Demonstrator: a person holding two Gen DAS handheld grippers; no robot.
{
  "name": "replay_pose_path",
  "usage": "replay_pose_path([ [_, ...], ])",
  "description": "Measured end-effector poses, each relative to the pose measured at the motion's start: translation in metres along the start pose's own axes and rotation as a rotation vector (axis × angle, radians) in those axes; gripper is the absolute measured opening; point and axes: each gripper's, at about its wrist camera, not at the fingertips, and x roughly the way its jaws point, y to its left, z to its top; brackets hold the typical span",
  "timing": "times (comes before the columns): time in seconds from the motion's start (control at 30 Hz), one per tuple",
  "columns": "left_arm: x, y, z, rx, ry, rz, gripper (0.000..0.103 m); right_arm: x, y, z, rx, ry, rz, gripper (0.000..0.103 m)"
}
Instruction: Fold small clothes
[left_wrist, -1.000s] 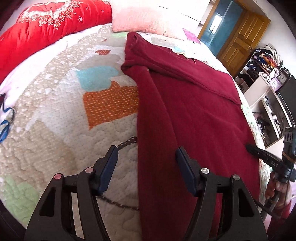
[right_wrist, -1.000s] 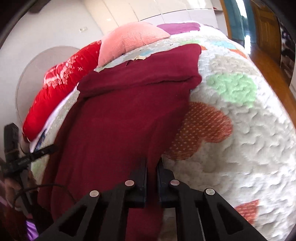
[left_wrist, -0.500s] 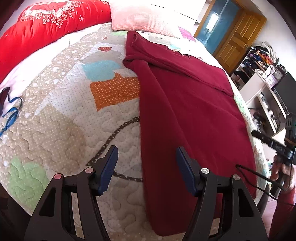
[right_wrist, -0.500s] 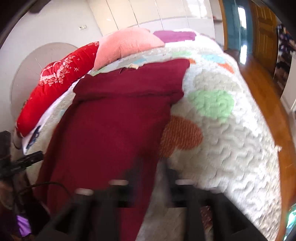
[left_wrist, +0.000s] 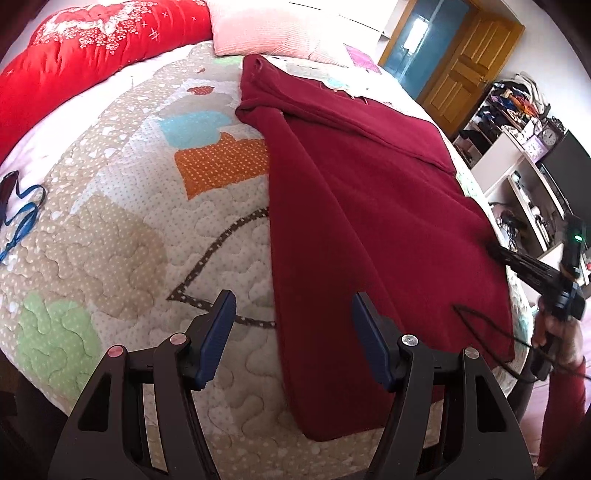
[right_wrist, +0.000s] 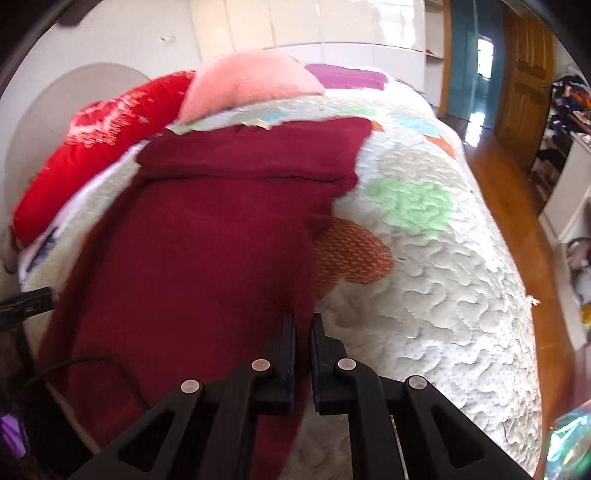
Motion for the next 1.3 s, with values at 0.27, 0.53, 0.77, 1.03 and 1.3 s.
replay_pose_path([
  [0.27,0.009,-0.006,-0.012,0.017,0.072,-0.033,0.065,-0.019,-0.030,-0.014,0.190,0.021,0.245,0.044],
  [0.53,0.009,-0.001,-0.022,-0.001,0.102,-0.048,0.065,-0.083,-0.038,-0.067,0.174,0.137,0.540,0.054],
  [0.77,0.011,-0.001,-0.031,-0.020,0.108,-0.041,0.069,-0.044,-0.020,-0.093,0.218,0.203,0.526,0.057],
  [1.03,0.010,-0.003,-0.038,-0.040,0.103,-0.025,0.073,-0.031,-0.006,-0.090,0.207,0.187,0.550,0.058],
  [1.3,0.012,-0.002,-0.037,-0.015,0.103,-0.022,0.052,-0.021,0.011,-0.090,0.204,0.102,0.605,0.030],
])
